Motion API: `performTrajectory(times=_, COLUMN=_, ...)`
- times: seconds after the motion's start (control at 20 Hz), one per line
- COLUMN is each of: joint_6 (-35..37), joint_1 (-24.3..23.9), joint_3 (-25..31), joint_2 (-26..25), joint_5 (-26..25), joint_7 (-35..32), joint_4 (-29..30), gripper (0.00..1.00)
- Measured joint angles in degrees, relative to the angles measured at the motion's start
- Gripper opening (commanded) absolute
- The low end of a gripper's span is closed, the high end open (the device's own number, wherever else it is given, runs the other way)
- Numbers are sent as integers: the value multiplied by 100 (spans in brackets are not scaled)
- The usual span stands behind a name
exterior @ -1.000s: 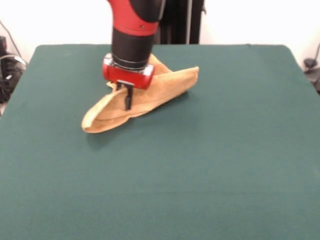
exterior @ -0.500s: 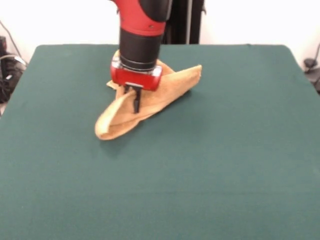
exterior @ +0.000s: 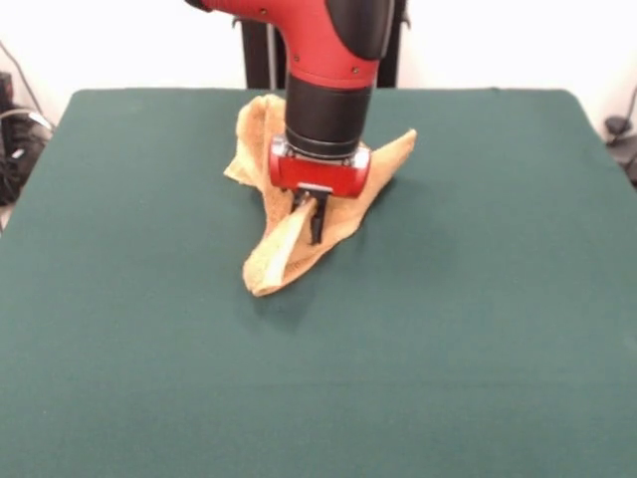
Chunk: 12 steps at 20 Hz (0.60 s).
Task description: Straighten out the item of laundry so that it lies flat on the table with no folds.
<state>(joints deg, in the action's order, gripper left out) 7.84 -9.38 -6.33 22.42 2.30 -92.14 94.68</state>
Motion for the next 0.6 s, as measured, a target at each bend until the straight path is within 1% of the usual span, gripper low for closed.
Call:
performTrajectory(times=0.25, joint_6=-21, joint_1=162, joint_3=-80, joint_2=-67, joint_5=292, joint_7=-2, joint_4=-80, gripper=0)
performTrajectory(times=0.55, joint_6=-225, joint_1=400, joint_3=-151, joint_2=-125, joint_5=806, joint_7=-62, joint_4=-78, gripper=0)
performTrajectory(times=0.6, joint_6=-308, joint_1=476, joint_3=-151, joint_2=-141, joint_5=971, joint_7=-100, joint_4=-74, gripper=0)
